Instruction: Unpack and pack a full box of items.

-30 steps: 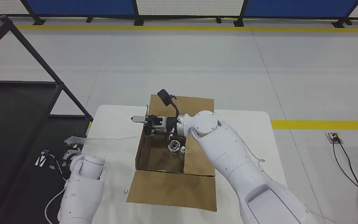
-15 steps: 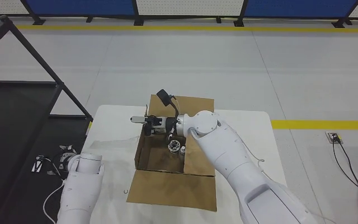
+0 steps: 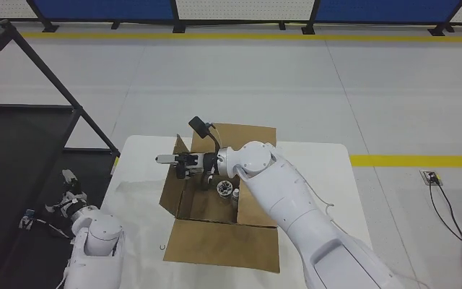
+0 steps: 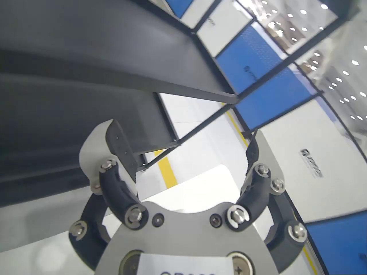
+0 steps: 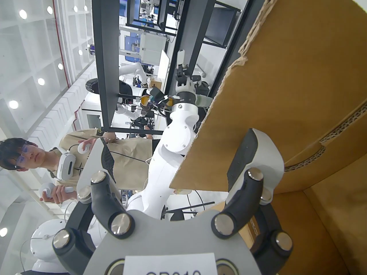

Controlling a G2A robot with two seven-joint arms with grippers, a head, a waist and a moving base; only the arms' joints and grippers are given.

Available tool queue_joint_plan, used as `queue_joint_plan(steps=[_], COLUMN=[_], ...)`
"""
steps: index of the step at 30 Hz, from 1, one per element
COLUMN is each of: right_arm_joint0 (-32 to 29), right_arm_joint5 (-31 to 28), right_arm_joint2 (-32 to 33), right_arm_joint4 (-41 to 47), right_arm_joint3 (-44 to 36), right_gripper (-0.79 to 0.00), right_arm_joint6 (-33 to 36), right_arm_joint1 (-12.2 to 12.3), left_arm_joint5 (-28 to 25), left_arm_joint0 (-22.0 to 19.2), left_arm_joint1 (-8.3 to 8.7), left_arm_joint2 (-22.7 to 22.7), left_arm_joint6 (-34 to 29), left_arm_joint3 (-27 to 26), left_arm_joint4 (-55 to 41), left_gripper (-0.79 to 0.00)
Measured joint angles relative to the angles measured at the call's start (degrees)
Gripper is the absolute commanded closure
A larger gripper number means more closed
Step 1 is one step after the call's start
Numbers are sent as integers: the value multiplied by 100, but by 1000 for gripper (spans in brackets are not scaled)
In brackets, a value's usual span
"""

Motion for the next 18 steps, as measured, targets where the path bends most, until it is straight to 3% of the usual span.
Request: queue_joint_plan(steps=[1, 3, 9, 12, 18], right_arm_joint0=[2, 2, -27, -274, -553], right_arm_joint5=[-3, -5, 10, 36, 403], right_arm_joint2=[0, 1, 15, 31, -56], right_arm_joint4=[-1, 0, 10, -70, -262], right_arm_joint3=[2, 2, -10, -291, -781], right_gripper=[-785, -785, -785, -785, -785], right_arm_joint6=[7, 6, -32, -549, -1301], right_arm_joint1=[0, 1, 8, 32, -21], left_arm_joint5=[-281, -429, -275, -471, -1507], left_arm_joint0=[316, 510, 323, 438, 895], left_arm_joint1=[33, 39, 35, 34, 145], left_arm_joint2=[-29, -34, -21, 69, -174], left_arm_joint6=[-327, -562, -309, -455, -1055], left_arm_joint3=[-333, -500, -328, -451, -958], left_arm_joint4=[259, 384, 234, 345, 686], left_gripper=[-785, -785, -785, -785, -785])
